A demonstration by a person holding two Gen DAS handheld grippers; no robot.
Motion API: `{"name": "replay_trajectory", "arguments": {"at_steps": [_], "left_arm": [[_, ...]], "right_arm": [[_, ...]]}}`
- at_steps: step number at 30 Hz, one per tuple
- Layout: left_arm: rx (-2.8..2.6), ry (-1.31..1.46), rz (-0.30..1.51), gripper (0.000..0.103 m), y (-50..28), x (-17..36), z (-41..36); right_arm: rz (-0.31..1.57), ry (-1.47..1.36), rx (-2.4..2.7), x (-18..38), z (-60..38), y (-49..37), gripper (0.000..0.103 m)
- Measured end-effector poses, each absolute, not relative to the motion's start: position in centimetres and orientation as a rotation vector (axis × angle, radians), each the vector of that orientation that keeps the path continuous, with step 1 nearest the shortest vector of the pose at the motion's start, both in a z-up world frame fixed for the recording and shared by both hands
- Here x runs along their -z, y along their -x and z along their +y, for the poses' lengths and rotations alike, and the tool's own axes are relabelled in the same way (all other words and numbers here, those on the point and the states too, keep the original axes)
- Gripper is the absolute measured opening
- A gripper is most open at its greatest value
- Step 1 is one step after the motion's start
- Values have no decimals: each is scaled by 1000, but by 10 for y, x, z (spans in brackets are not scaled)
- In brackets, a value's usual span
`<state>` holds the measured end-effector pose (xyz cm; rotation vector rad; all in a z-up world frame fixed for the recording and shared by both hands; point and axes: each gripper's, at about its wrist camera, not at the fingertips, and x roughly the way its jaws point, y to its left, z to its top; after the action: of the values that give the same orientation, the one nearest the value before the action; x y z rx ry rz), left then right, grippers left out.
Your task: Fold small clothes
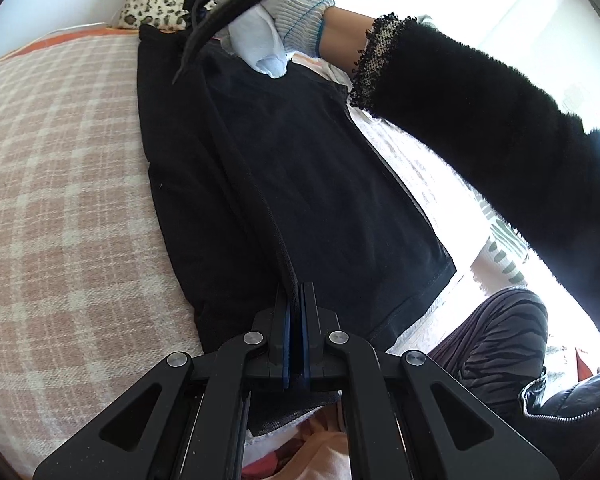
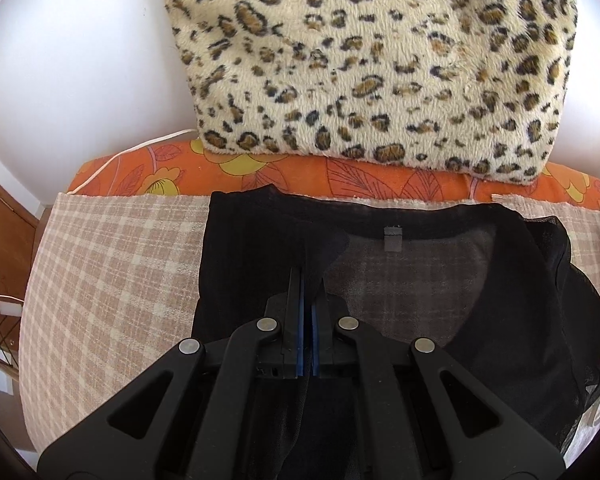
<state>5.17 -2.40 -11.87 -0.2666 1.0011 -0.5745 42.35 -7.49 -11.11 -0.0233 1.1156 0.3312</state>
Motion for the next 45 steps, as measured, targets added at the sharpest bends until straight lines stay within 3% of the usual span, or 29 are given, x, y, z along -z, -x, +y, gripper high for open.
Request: {"name": "replay_trajectory", "arguments": {"at_steps": [5, 10, 12, 14, 15, 27, 37, 45], "left_arm": [[590, 239, 1006, 3, -51, 122, -36], [599, 190, 1043, 20, -48, 124, -48], [591, 141, 1067, 39, -46, 124, -53], [618, 148, 1069, 40, -42, 123, -55], [637, 164, 1067, 40, -40, 122, -54], [551, 299, 999, 40, -23, 107, 15], [458, 267, 1042, 39, -20, 122, 26], [456, 240, 1037, 37, -17, 126, 8]], "right_arm": [[1126, 46, -311, 119, -81, -423, 3], [1182, 42, -289, 127, -88, -426, 5], [1181, 60, -261, 125, -93, -426, 16], [1155, 61, -229, 119, -103, -423, 54], [1137, 45, -224, 113, -109, -420, 58], [1117, -103, -347, 60, -180, -336, 58], [1200, 24, -609, 79, -163, -166, 58], [1203, 203, -635, 92, -132, -94, 57]]}}
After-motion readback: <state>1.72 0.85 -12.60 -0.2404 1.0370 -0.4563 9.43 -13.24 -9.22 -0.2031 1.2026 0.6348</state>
